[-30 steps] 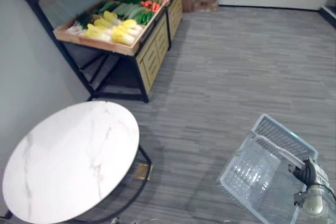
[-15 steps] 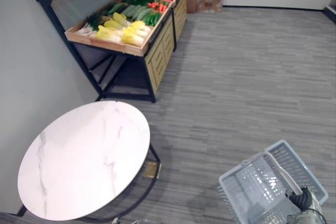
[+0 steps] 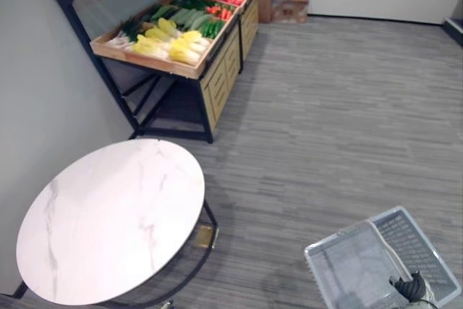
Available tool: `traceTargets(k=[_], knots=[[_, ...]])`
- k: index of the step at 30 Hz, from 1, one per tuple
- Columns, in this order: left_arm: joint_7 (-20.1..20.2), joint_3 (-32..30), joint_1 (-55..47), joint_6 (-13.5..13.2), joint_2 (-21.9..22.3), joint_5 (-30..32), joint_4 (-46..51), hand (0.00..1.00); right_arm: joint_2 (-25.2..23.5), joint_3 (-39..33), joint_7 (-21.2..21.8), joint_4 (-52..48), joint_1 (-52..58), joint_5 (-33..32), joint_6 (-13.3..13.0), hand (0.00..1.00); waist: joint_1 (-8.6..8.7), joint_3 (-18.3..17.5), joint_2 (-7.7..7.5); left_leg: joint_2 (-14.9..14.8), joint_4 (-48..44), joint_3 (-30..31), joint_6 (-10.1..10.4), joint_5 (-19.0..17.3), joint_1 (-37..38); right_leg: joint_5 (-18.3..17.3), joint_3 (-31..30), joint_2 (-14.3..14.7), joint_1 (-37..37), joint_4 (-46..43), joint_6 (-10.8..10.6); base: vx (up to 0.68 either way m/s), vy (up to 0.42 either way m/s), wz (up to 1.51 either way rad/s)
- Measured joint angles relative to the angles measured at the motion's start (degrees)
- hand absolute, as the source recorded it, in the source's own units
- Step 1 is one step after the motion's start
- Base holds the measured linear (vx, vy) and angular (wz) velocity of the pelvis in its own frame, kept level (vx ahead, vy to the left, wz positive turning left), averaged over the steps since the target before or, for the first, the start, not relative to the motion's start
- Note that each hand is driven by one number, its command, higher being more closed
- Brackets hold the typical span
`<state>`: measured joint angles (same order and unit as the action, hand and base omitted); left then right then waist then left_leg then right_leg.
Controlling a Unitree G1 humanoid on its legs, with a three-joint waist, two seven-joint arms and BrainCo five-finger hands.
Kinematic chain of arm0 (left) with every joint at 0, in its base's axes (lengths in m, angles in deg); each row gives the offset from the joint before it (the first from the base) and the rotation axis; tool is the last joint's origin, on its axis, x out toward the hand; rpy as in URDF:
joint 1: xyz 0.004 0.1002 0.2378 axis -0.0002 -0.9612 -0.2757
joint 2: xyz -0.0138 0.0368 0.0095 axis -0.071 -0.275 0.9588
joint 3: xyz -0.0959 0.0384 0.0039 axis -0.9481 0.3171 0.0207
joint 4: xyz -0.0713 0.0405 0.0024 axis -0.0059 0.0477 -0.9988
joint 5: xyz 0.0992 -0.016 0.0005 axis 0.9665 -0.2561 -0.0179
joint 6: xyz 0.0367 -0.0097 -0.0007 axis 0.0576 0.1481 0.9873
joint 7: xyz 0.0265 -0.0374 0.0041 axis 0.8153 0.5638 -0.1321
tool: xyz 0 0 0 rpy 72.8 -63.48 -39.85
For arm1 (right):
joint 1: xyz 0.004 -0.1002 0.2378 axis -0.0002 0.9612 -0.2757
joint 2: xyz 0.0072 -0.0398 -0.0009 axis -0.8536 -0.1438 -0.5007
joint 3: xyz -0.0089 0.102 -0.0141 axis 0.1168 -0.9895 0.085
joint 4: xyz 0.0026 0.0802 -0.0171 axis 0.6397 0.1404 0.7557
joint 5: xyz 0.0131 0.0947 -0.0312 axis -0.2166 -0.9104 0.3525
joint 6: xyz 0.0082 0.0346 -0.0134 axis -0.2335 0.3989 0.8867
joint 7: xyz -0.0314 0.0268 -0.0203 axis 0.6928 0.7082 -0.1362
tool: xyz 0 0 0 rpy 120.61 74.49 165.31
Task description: Pick vegetable in the basket
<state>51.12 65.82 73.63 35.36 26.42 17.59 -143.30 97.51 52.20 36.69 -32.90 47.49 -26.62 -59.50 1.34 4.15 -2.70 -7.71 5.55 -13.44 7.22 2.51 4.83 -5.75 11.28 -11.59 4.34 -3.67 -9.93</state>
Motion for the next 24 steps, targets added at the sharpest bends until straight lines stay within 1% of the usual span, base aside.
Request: traceTargets(k=[2,5,7,8,9,10,11,12,13,14,15,16,17,18,19,20,21,22,23,24], knots=[[-0.4,0.6,0.1,0.0,-0.3,1.3,0.0,0.0,0.0,0.3,0.0,0.6,-0.2,0.0,0.0,1.0,-0.01,0.1,-0.37,0.0,-0.1,-0.1,0.0,0.0,0.0,0.0,-0.1,0.0,0.0,0.1,0.0,0.0,0.0,0.0],[-0.9,0.8,0.1,0.1,-0.6,2.3,0.0,0.0,0.2,1.1,-0.3,0.6,-0.2,0.0,0.0,1.0,-0.04,0.3,-0.45,-0.2,-0.2,-0.1,0.2,-0.2,0.0,-0.3,-0.1,0.2,0.0,-0.4,0.4,0.0,-0.002,0.01],[-1.9,0.7,0.7,0.5,-1.1,3.6,0.0,0.0,0.2,1.2,-0.4,0.5,-0.5,0.0,0.0,1.0,-0.23,1.2,-0.54,-1.1,-5.6,0.3,0.2,-2.8,-2.2,-1.1,0.1,0.4,0.0,-1.5,1.6,0.0,-0.028,0.06],[-2.6,0.7,0.9,0.6,-1.5,4.2,0.1,0.0,0.3,1.3,-0.4,0.3,-1.0,0.1,0.0,1.0,-0.38,2.2,-0.41,-2.3,-12.3,0.9,0.1,-5.9,-4.7,-2.4,0.2,0.7,0.1,-2.7,2.0,-0.05,-0.069,0.13],[-2.8,0.3,0.9,0.7,-1.5,4.3,0.1,0.0,0.8,1.8,-0.5,0.3,-1.3,0.1,0.0,1.0,-0.37,2.9,0.25,-3.5,-19.0,2.0,-0.5,-7.9,-7.4,-3.9,0.7,1.2,0.5,-3.8,2.1,-0.05,-0.074,0.19],[-2.8,0.1,0.9,0.9,-1.5,4.4,0.2,0.0,1.0,1.9,-0.4,0.3,-1.4,0.1,0.0,1.0,-0.41,3.2,-0.12,-3.9,-22.7,2.3,-1.4,-8.4,-8.8,-4.5,0.9,1.2,1.1,-4.2,2.0,-0.06,-0.096,0.21],[-2.9,-0.6,0.5,1.2,-1.2,4.3,0.6,0.0,2.3,2.7,-0.3,0.1,-1.3,0.1,-0.1,1.0,-1.3,4.2,0.82,-4.7,-31.8,5.2,-1.7,-8.3,-12.2,-5.5,0.8,1.5,2.0,-5.4,2.4,-0.03,-0.059,0.06],[-2.9,-0.6,0.3,1.3,-1.2,4.3,0.8,0.0,2.9,3.0,-0.3,0.1,-1.2,0.1,-0.1,1.0,-1.78,4.2,1.0,-4.8,-34.2,6.5,-1.9,-7.9,-13.3,-5.8,0.6,1.6,2.2,-5.9,2.2,-0.02,-0.063,-0.01],[-2.9,-0.7,0.0,1.4,-1.1,4.3,1.2,0.0,3.5,3.4,-0.1,0.1,-1.3,0.1,-0.1,1.0,-2.1,4.3,1.26,-4.7,-36.7,7.9,-1.8,-6.7,-14.5,-6.2,0.5,1.5,2.5,-6.2,2.4,0.0,0.0,0.0],[-2.9,-0.9,0.1,1.4,-1.1,4.3,1.3,0.0,3.7,3.4,0.1,0.0,-1.5,0.1,-0.1,1.0,-2.66,4.7,0.72,-4.8,-39.1,8.5,-1.5,-5.0,-16.2,-6.3,0.5,0.9,2.9,-6.1,2.6,0.03,0.005,0.04],[-2.7,-0.9,0.4,1.3,-1.0,4.3,1.3,0.0,4.0,3.3,0.2,-0.2,-1.5,0.1,-0.1,1.0,-3.07,5.0,0.37,-4.6,-40.8,9.4,-1.5,-4.5,-18.3,-6.3,0.3,0.2,3.0,-6.0,2.7,0.05,0.042,0.05],[-2.6,-0.9,-0.1,1.3,-0.7,4.3,1.2,0.0,4.7,3.3,0.2,-0.6,-1.9,0.4,-0.1,1.0,-3.23,5.3,1.29,-4.3,-37.3,9.2,-1.4,-6.1,-18.7,-6.3,0.1,-0.2,2.9,-5.8,2.9,0.04,0.05,0.0],[-2.6,-0.9,-0.6,1.3,-0.6,4.3,1.2,0.0,5.2,3.2,0.1,-0.6,-2.4,0.6,-0.1,1.0,-3.09,5.5,1.78,-3.9,-34.7,9.3,-1.3,-6.3,-18.8,-6.3,-0.1,-0.3,2.9,-5.8,2.9,0.05,0.096,-0.1],[-2.5,-1.0,-1.4,1.3,-0.4,4.3,1.1,0.0,6.1,3.3,0.1,-0.6,-3.0,0.6,0.1,1.0,-3.12,5.7,2.93,-3.5,-28.6,9.3,-1.4,-6.1,-18.7,-6.5,-0.8,-0.5,2.8,-5.7,2.6,0.08,0.16,-0.15],[-2.5,-1.1,-2.0,1.4,-0.3,4.3,1.0,0.0,7.0,3.2,0.1,-0.6,-3.1,0.6,0.1,1.0,-3.14,5.6,4.08,-3.2,-21.4,9.4,-1.3,-5.1,-18.6,-6.9,-1.0,-0.6,2.8,-5.7,2.0,0.09,0.193,-0.17],[-2.5,-1.1,-2.3,1.4,-0.3,4.3,1.0,0.0,7.4,3.2,0.1,-0.6,-3.1,0.6,0.1,1.0,-3.15,5.4,4.7,-3.1,-18.2,9.5,-1.3,-4.9,-18.4,-7.2,-1.1,-0.5,2.9,-5.7,1.5,0.13,0.243,-0.33],[-2.4,-1.3,-3.0,1.4,-0.2,4.3,0.7,0.0,7.6,3.4,0.2,-0.5,-3.5,0.6,0.3,1.0,-3.78,5.5,5.16,-3.0,-16.8,9.3,0.2,-1.2,-17.7,-7.7,-2.8,-0.7,3.0,-5.6,0.8,0.18,0.241,-0.49],[-2.3,-1.4,-3.7,1.5,-0.2,4.3,0.3,0.0,7.1,4.3,0.2,-0.6,-3.7,0.7,0.4,1.0,-4.58,4.7,4.72,-1.8,-18.6,8.1,-0.2,-2.5,-17.9,-8.2,-5.1,-1.2,3.9,-4.4,1.0,0.22,0.217,-0.41],[-2.3,-1.4,-3.4,1.4,-0.1,4.3,0.4,0.0,7.0,4.7,0.2,-0.8,-3.7,0.7,0.3,1.0,-4.22,4.6,4.4,-1.5,-20.4,8.0,-0.5,-3.7,-18.6,-8.1,-6.3,-1.1,3.8,-4.6,1.1,0.27,0.17,-0.13],[-2.1,-1.4,-2.8,1.3,-0.2,4.3,0.5,0.0,6.7,5.1,0.3,-0.8,-4.3,0.6,0.3,1.0,-3.69,4.8,3.62,-0.8,-24.7,7.9,-0.9,-6.6,-20.4,-7.8,-7.9,-1.5,3.7,-4.3,1.3,0.27,0.182,-0.01]])
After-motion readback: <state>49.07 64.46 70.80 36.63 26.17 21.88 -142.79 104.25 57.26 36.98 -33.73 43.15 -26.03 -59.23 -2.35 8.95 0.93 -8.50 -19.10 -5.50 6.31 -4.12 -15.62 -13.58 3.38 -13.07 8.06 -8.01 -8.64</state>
